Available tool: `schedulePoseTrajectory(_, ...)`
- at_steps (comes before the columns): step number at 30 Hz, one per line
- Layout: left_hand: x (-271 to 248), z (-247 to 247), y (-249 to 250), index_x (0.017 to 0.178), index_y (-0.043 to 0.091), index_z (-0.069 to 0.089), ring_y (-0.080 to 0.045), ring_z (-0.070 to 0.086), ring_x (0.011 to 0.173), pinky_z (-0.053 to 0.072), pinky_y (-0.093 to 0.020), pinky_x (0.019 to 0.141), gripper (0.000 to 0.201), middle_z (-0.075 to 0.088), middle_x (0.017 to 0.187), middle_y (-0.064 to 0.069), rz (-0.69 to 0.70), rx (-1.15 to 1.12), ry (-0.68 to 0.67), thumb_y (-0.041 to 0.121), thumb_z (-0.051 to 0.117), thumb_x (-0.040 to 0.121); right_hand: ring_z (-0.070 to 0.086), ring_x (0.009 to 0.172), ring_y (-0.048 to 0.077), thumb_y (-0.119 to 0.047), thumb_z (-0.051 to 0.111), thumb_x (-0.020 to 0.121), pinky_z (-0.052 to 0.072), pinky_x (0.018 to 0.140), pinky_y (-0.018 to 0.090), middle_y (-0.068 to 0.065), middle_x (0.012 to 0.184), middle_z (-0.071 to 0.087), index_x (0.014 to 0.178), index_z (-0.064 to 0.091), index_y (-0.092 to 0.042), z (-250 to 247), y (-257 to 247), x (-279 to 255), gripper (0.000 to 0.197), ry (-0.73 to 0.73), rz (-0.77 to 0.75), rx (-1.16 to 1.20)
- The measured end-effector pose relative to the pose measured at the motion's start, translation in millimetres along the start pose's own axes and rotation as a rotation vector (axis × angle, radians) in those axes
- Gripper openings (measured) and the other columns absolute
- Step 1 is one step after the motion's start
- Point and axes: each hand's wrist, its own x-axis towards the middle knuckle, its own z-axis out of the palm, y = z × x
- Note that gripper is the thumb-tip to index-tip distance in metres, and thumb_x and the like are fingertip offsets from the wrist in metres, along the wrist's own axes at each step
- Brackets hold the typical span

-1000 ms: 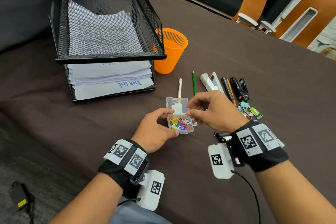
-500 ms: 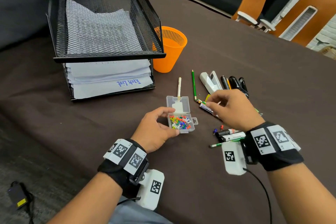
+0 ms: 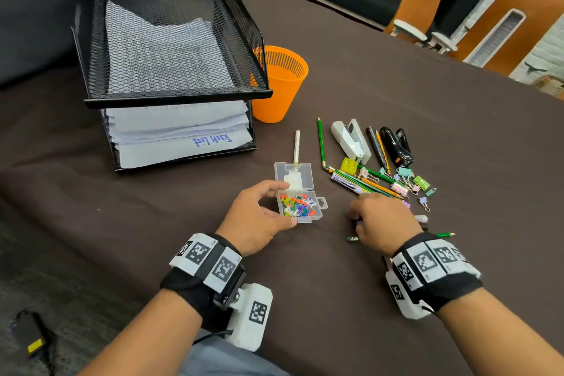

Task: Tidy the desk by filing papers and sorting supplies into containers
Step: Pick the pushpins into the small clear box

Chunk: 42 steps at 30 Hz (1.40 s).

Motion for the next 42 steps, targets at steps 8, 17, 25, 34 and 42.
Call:
schedulePoseTrajectory(8, 0, 0, 2, 0.118, 0.025, 0.060, -0.002, 0.063, 0.053, 0.046, -0.014, 0.053, 0.057, 0.062, 0.117, 0.003, -0.005, 0.019, -0.008, -0.003, 0.080, 0.072, 0.062, 0.073, 0.019, -0.012, 0.057, 0.070, 0.054, 0.072, 0.036, -0.007, 0.071, 0.064, 0.072, 0.055, -0.025, 0, 6, 3, 0.013, 0.092, 0.102, 0.501)
schedulePoseTrajectory(17, -1, 1, 1, 0.117, 0.027, 0.061, -0.003, 0.063, 0.053, 0.046, -0.016, 0.055, 0.057, 0.062, 0.117, 0.003, -0.005, 0.041, -0.008, -0.001, 0.082, 0.071, 0.060, 0.090, 0.025, -0.016, 0.058, 0.078, 0.038, 0.066, 0.027, -0.002, 0.089, 0.065, 0.087, 0.057, -0.025, 2, 0, 3, 0.012, 0.021, 0.080, 0.227)
schedulePoseTrajectory(25, -1, -1, 1, 0.117, 0.028, 0.061, -0.009, 0.065, 0.058, 0.047, -0.017, 0.056, 0.057, 0.064, 0.113, 0.008, -0.005, 0.061, -0.003, 0.001, 0.082, 0.072, 0.050, 0.059, 0.008, -0.002, 0.065, 0.071, 0.045, 0.061, 0.023, -0.005, 0.066, 0.057, 0.073, 0.059, -0.015, -34, -23, -4, 0.015, 0.333, -0.037, 0.771)
schedulePoseTrajectory(34, -1, -1, 2, 0.118, 0.027, 0.060, -0.010, 0.064, 0.058, 0.048, -0.017, 0.055, 0.057, 0.063, 0.113, 0.007, 0.001, 0.048, -0.005, -0.001, 0.081, 0.072, 0.062, 0.068, 0.012, -0.013, 0.075, 0.082, 0.046, 0.068, 0.024, 0.000, 0.072, 0.071, 0.073, 0.073, -0.018, -39, 18, 12, 0.011, 0.379, 0.179, 0.801)
schedulePoseTrajectory(42, -1, 0, 3, 0.120, 0.024, 0.060, -0.005, 0.066, 0.058, 0.047, -0.015, 0.055, 0.058, 0.064, 0.112, 0.009, -0.008, 0.036, -0.011, -0.001, 0.081, 0.073, 0.064, 0.093, 0.027, -0.025, 0.068, 0.080, 0.052, 0.078, 0.031, 0.002, 0.096, 0.068, 0.085, 0.064, -0.029, -11, 24, 14, 0.008, -0.036, 0.322, 0.234)
